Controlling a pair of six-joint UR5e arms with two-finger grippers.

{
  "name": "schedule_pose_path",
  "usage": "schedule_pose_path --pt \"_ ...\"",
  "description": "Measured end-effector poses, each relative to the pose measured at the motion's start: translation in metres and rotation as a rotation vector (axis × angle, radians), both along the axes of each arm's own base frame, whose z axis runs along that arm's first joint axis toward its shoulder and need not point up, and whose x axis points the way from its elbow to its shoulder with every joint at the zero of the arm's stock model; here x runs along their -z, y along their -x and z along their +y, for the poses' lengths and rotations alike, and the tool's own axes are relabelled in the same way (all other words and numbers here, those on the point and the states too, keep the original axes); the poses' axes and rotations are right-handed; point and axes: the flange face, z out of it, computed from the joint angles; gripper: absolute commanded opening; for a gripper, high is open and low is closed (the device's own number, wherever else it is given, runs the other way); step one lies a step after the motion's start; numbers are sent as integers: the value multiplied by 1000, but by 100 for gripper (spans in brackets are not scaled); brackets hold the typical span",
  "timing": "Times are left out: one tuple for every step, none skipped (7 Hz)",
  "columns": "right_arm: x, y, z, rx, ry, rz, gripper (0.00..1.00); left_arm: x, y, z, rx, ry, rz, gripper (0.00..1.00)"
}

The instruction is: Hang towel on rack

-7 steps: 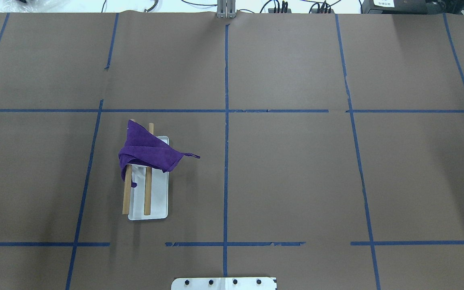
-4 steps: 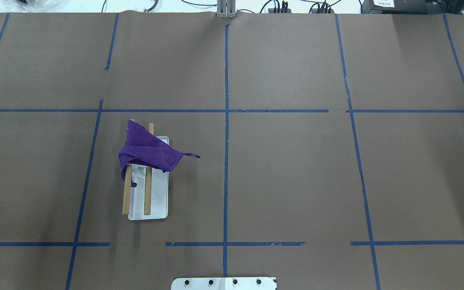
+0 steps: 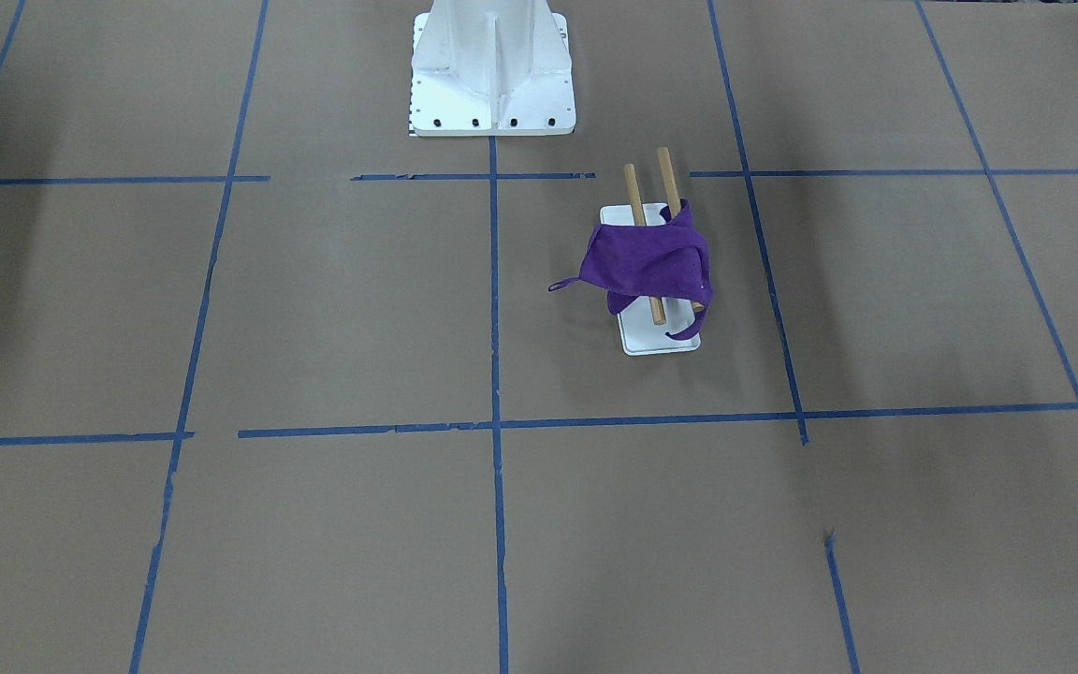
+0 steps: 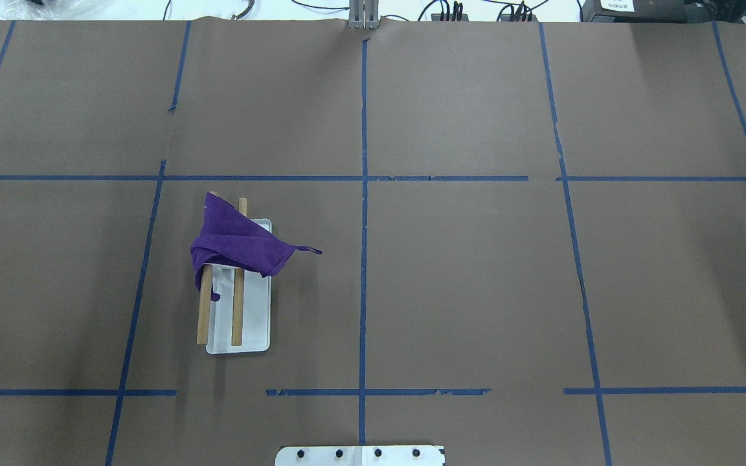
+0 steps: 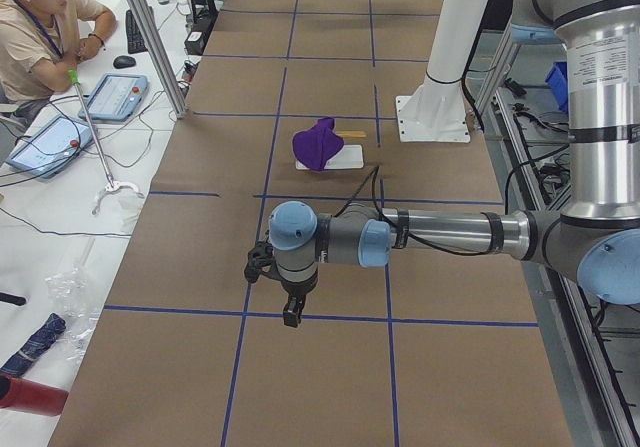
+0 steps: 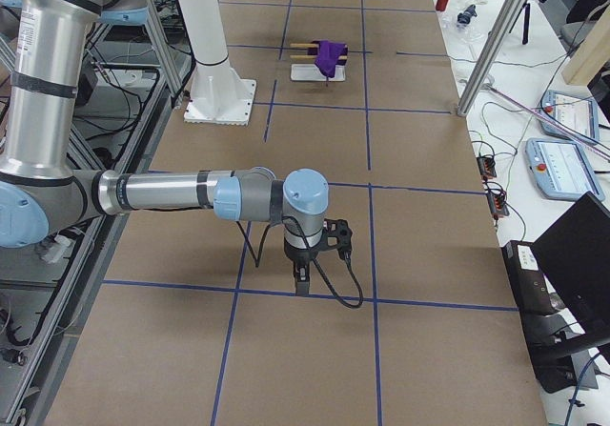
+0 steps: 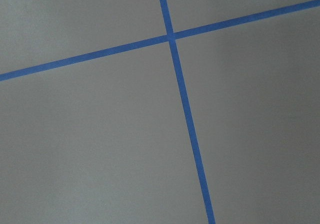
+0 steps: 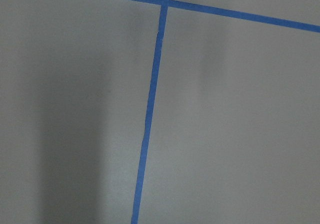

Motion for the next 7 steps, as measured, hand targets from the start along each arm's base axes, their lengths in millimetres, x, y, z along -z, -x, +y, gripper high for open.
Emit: schedule_pose_path --pt "0 0 0 0 0 0 100 0 0 0 0 -2 -1 100" --pt "0 0 0 0 -1 0 100 0 0 0 0 -2 -2 100" --pt "1 0 0 0 -1 -6 100 0 0 1 0 -2 -3 100" --pt "2 1 0 0 0 -19 100 1 0 0 0 -3 -3 100" --pt "2 2 0 -1 0 -26 100 1 0 -1 0 -5 -3 100" --pt "2 2 0 -1 1 -29 100 3 0 -2 1 -8 -3 100" --pt "2 2 -1 -2 0 -30 100 4 1 -3 2 -10 -2 100"
